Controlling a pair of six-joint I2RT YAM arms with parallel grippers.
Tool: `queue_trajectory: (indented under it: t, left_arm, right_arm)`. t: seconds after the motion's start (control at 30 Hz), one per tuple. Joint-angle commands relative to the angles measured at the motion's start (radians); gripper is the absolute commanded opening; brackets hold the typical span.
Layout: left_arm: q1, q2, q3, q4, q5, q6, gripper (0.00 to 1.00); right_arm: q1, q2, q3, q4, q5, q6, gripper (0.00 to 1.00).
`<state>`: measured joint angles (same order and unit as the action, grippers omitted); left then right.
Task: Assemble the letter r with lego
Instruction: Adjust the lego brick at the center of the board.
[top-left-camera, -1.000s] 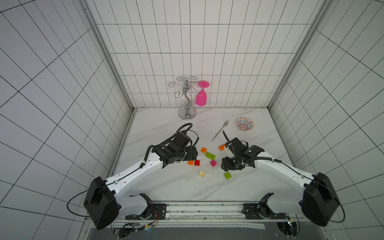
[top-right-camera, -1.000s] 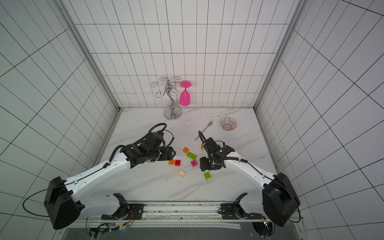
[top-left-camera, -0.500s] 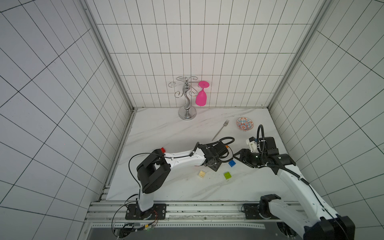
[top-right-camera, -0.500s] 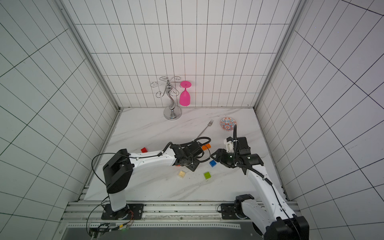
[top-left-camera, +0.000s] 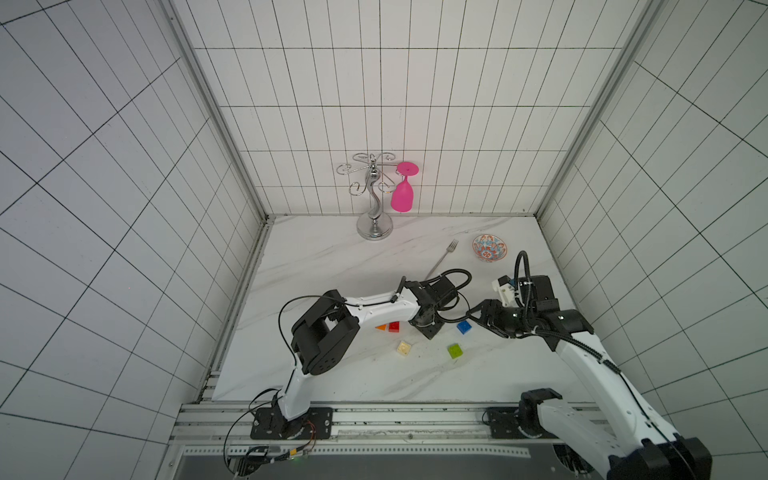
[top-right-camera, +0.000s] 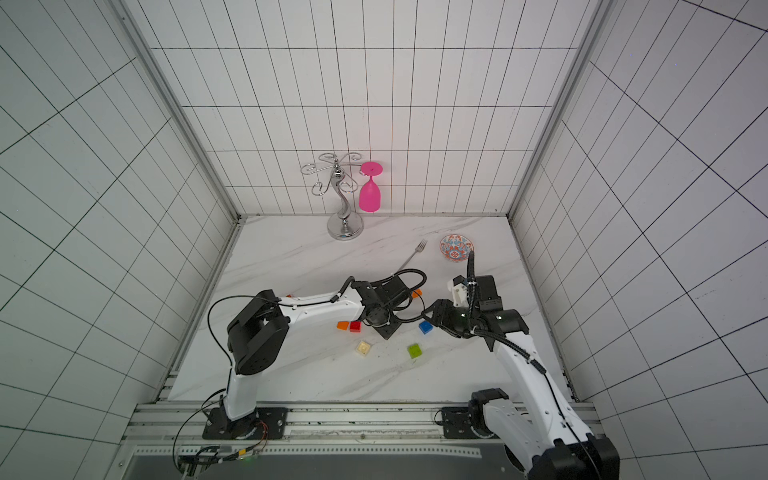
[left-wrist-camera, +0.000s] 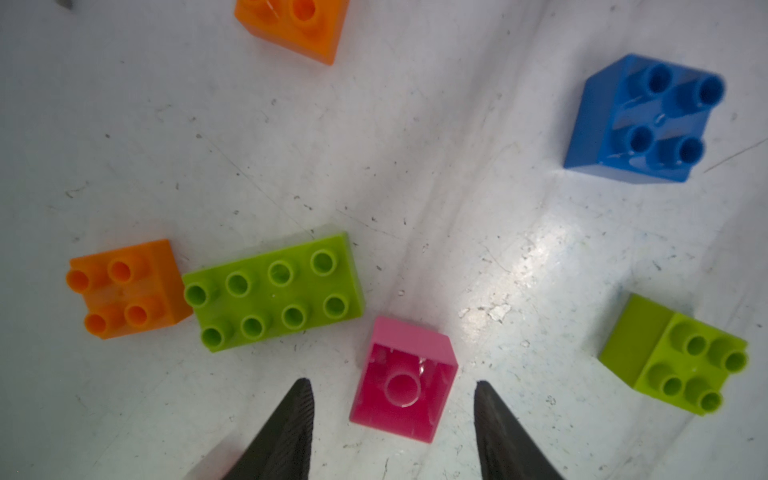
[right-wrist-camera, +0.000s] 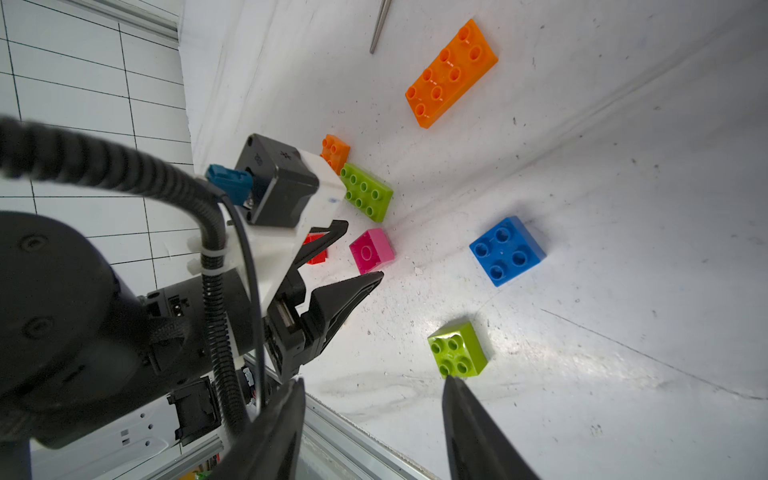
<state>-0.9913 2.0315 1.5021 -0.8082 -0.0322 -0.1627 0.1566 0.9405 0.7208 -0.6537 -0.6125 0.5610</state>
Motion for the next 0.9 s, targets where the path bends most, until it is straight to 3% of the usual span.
queue_trajectory:
  t: [0.0,0.3,0.7,0.87]
  left_arm:
    - [0.004,0.038,0.039,-0.011,0.01,0.033,0.54]
    - [0.003,0.088,0.08,-0.026,-0.004,0.049,0.49]
    - [0.002,0.081,0.076,-0.043,-0.018,0.048,0.22]
    - [0.002,0.013,0.064,-0.06,-0.033,0.025,0.07]
  right_arm:
    - [-0.009,-0.01,-0.019,-0.023,-0.032,0.003,0.56]
    - [-0.009,-0.013,-0.022,-0.024,-0.045,0.004,0.49]
    - [-0.009,-0.033,-0.007,-0.04,-0.019,-0.002,0.49]
    - [0.001,-0.054,0.037,-0.006,-0.059,-0.078,0.6]
